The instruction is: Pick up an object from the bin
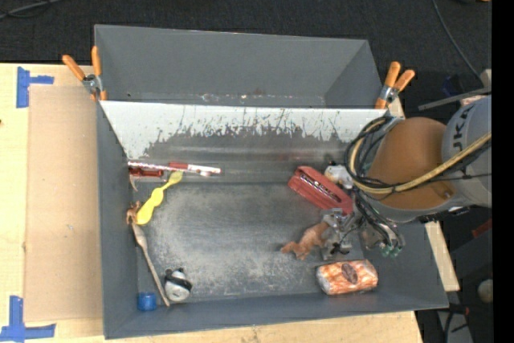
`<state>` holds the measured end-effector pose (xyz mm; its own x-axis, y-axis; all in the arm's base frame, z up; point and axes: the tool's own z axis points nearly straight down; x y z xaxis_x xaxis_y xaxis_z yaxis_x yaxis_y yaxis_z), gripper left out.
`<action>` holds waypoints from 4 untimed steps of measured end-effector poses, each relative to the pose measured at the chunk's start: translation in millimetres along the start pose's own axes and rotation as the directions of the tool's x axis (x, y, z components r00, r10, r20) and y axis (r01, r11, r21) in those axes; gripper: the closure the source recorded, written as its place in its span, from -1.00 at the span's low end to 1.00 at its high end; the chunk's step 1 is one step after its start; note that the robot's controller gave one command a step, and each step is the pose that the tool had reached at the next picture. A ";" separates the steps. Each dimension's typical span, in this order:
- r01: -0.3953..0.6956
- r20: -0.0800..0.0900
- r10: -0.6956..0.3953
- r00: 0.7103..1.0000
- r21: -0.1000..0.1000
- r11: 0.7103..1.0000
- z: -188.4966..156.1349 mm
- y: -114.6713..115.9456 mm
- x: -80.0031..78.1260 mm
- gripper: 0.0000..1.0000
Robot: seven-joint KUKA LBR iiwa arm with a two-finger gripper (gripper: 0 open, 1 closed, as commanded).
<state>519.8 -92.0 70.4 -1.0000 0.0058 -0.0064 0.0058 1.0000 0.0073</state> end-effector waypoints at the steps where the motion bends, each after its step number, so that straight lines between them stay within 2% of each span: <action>1: -0.001 0.000 0.001 1.000 0.000 1.000 0.0 0.0 0.0 1.00; 4: -0.002 0.000 0.002 1.000 0.000 1.000 0.0 0.0 0.0 1.00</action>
Offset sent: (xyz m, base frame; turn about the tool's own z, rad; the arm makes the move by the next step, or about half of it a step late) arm 0.0000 0.0000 0.0000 0.0000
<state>519.8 -92.0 70.4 -0.9999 0.0079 -0.0063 0.0079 0.9999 0.0074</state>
